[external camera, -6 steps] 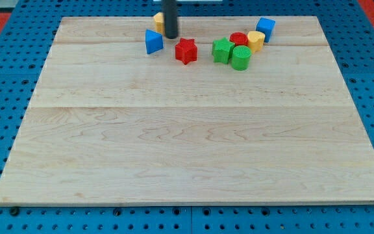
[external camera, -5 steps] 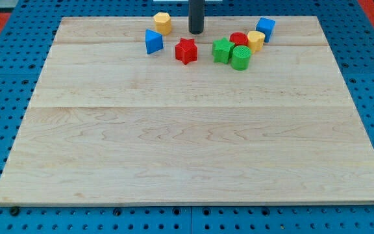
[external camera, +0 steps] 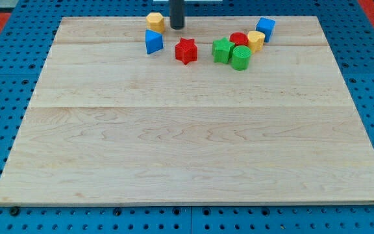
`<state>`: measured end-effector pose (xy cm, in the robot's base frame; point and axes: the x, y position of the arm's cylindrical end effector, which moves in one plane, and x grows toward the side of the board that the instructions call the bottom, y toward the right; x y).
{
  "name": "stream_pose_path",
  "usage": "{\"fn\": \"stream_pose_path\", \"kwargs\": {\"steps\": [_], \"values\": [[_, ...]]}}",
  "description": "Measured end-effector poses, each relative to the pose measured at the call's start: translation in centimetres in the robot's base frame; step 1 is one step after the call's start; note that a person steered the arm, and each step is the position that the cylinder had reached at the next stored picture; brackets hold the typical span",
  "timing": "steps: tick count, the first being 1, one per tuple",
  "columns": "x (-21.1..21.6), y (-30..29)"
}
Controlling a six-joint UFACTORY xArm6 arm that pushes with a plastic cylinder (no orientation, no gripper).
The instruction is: Move the red star diagonally to the green star
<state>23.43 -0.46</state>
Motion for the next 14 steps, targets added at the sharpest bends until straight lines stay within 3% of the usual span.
{"fn": "stream_pose_path", "kwargs": {"steps": [1, 3, 6, 7, 8, 9, 11, 12, 13, 14], "values": [[4.3, 0.7], [8.4, -6.6], [3.6, -6.7], [5.4, -5.6], [11.5, -7.1], [14.9, -4.0], [9.2, 1.6], [8.7, 4.3], [11.8, 3.1], [11.6, -1.1]]}}
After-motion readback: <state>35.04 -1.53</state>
